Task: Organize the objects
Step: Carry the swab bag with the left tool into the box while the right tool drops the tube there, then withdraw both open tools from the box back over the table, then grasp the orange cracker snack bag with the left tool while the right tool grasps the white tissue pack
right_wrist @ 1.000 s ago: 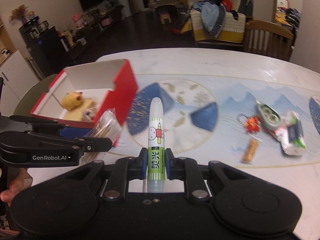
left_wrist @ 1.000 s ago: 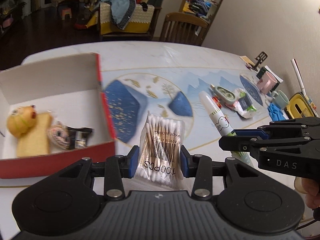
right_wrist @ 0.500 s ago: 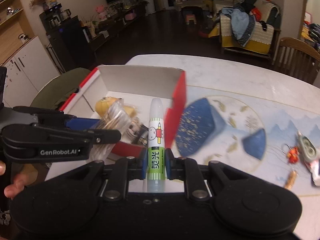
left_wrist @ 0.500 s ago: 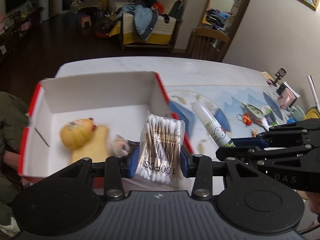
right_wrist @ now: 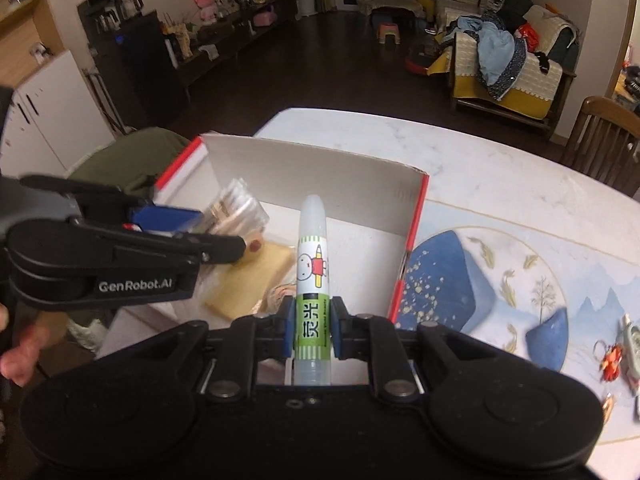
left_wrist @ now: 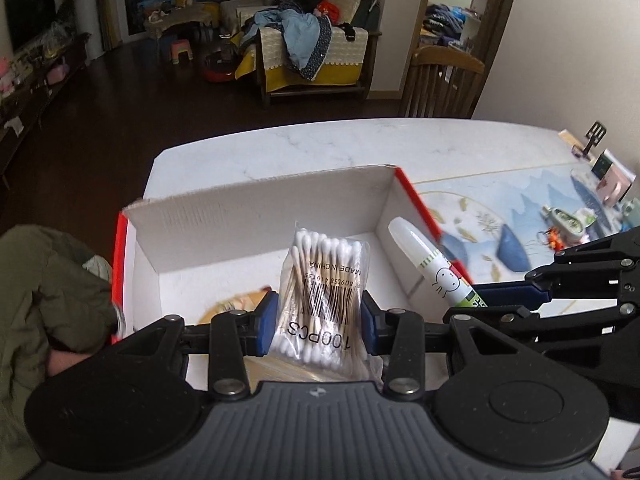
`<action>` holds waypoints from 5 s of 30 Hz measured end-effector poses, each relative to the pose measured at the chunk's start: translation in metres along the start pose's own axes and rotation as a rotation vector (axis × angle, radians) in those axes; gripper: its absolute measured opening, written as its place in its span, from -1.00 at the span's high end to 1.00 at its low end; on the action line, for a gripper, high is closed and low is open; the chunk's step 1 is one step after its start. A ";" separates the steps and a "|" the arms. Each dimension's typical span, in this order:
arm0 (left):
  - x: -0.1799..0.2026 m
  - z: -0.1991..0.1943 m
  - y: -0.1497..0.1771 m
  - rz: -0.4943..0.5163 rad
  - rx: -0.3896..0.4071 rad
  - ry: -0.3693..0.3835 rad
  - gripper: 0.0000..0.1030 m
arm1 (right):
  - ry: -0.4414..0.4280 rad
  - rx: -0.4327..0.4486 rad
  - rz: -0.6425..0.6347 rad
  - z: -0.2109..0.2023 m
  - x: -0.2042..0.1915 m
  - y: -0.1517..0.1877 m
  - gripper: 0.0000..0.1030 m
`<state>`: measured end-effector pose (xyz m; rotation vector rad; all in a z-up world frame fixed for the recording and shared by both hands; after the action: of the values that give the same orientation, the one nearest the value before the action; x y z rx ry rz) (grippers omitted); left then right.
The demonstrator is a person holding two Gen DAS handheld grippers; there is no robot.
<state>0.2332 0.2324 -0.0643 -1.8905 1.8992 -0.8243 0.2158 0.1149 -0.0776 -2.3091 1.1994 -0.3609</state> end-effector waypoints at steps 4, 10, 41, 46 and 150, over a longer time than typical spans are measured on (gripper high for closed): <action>-0.006 0.019 -0.012 0.021 -0.010 -0.018 0.23 | 0.041 -0.029 -0.012 0.024 -0.002 -0.007 0.68; -0.013 0.053 -0.024 0.038 -0.041 -0.032 0.22 | 0.081 -0.071 -0.047 0.054 -0.011 -0.008 0.68; -0.030 0.133 -0.009 0.002 -0.227 -0.006 -0.31 | 0.113 -0.131 -0.113 0.092 -0.031 0.013 0.27; -0.035 0.132 -0.008 -0.029 -0.215 -0.001 -0.32 | 0.083 -0.085 -0.086 0.072 -0.025 0.011 0.18; 0.399 0.237 0.013 0.132 -0.146 0.111 -0.99 | 0.270 -0.048 0.431 0.012 0.484 0.181 -0.77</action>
<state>0.3439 -0.2001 -0.1919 -1.8108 2.1791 -0.7834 0.3758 -0.3644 -0.1866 -2.0079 1.8088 -0.4965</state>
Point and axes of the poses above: each gripper's, at about its wrist camera, not at the fingertips, and z roughly the way its jaws point, x to its right, y to its underside, the point moved 7 cm from there along z, roughly the way its jaws point, and after that the axes turned 6 degrees about y, right-handed, at the moved point
